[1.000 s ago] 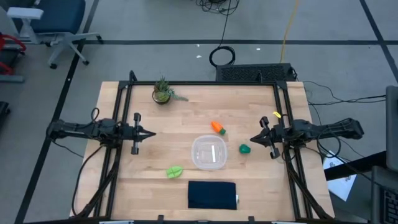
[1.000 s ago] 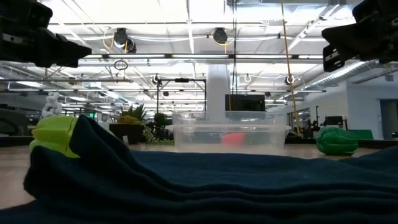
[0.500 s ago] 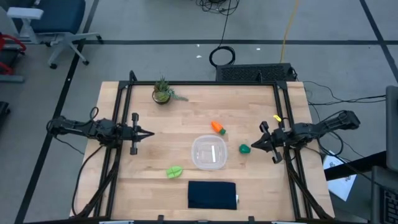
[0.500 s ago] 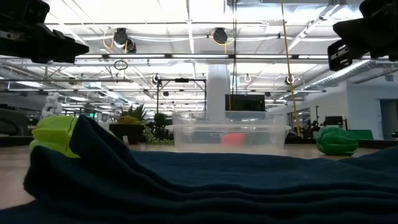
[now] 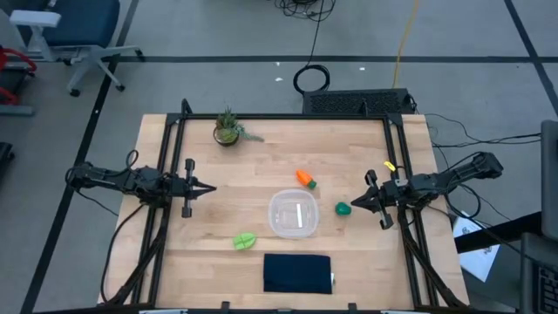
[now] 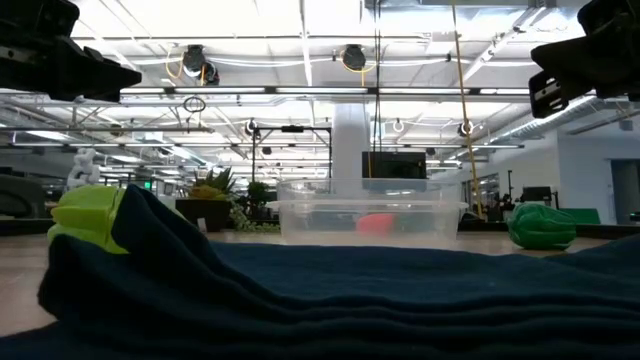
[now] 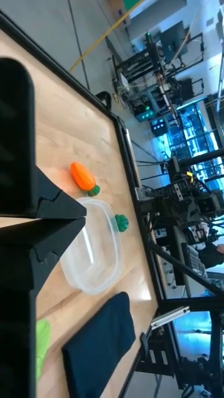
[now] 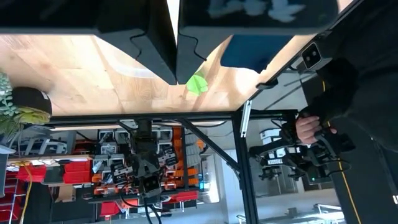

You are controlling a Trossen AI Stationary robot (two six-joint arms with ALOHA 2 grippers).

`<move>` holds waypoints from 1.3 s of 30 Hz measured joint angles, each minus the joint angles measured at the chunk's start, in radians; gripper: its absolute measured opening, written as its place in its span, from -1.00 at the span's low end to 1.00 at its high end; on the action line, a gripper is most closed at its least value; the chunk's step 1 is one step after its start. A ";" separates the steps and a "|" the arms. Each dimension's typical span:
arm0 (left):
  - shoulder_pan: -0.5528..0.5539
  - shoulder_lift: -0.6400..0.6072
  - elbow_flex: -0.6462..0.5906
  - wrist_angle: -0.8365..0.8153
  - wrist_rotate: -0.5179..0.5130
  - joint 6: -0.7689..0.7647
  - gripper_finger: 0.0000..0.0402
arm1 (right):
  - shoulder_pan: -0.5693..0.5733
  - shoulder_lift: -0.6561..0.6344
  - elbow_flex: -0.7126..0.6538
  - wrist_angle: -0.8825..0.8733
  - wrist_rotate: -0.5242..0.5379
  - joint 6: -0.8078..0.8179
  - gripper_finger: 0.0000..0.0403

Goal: Pick and placing Produce into tupperware
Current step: Put the green bell pepper into the transparent bin

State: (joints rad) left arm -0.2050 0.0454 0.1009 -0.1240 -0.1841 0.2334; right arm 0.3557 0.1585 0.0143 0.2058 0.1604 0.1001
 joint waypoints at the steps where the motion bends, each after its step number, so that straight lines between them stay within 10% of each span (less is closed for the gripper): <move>1: 0.000 0.000 0.000 0.002 0.000 0.000 -1.00 | 0.000 0.000 0.000 0.000 0.000 0.000 -1.00; 20: 0.001 0.000 0.000 0.021 0.000 0.001 -1.00 | 0.000 0.000 0.012 0.092 -0.002 -0.098 -1.00; 39: 0.001 0.000 0.000 0.022 0.000 -0.002 -1.00 | -0.003 0.351 0.455 -0.217 0.108 -0.068 -1.00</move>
State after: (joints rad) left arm -0.2043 0.0456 0.1009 -0.1023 -0.1837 0.2310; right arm 0.3523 0.5098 0.4690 -0.0108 0.2684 0.0321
